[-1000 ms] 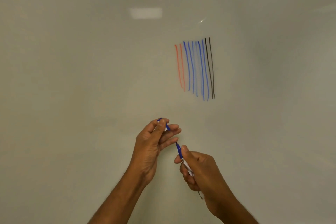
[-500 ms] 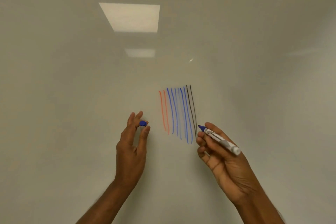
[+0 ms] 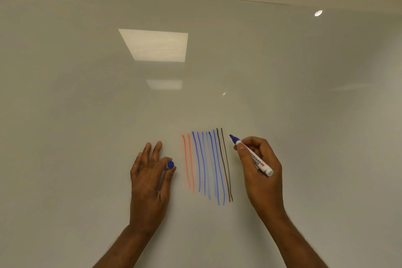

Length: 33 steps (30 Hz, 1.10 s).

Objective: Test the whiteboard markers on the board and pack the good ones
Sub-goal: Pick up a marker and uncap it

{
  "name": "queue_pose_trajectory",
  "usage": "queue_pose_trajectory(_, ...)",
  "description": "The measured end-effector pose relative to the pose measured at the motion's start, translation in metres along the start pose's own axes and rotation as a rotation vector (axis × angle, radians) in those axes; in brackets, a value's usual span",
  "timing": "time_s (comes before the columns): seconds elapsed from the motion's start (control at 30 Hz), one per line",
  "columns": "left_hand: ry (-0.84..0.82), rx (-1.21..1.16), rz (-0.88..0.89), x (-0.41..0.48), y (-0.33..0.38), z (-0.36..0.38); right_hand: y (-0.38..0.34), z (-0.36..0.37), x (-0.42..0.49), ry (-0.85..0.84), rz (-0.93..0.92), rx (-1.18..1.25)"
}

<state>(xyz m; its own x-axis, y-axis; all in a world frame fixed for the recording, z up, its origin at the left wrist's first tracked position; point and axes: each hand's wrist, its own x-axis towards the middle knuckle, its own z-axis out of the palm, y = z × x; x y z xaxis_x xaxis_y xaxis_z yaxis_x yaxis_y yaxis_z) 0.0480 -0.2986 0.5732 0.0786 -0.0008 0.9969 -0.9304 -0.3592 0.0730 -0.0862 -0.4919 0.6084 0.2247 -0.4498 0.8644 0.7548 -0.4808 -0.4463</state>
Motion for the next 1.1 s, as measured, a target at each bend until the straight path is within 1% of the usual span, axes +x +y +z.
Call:
queue_pose_trajectory(0.13,0.021,0.023,0.012,0.0,-0.001,0.002,0.014,0.008,0.018,-0.021,-0.048,-0.088)
queue_pose_trajectory(0.33,0.042,0.057,0.044,-0.001,-0.004,0.004,0.023,0.01,0.02,-0.027,-0.097,-0.107)
queue_pose_trajectory(0.43,0.044,0.062,0.056,0.0,-0.004,0.005,0.029,0.002,0.001,-0.007,-0.1,-0.097)
queue_pose_trajectory(0.53,0.037,0.078,0.064,-0.001,-0.004,0.005,0.049,-0.012,-0.028,-0.01,-0.063,-0.111)
queue_pose_trajectory(0.67,0.03,0.096,0.06,-0.001,-0.006,0.005,0.08,-0.03,-0.072,0.032,-0.084,-0.219)
queue_pose_trajectory(0.77,0.025,0.097,0.06,-0.001,-0.006,0.005,0.086,-0.037,-0.095,0.035,-0.011,-0.26)
queue_pose_trajectory(0.87,0.027,0.108,0.068,0.0,-0.005,0.006,0.086,-0.04,-0.103,0.05,0.017,-0.236)
queue_pose_trajectory(0.97,0.032,0.107,0.071,0.0,-0.005,0.006,0.078,-0.04,-0.09,0.074,0.008,-0.18)
queue_pose_trajectory(1.1,0.034,0.114,0.077,-0.001,-0.005,0.006,0.034,-0.024,-0.045,-0.002,-0.09,-0.1)
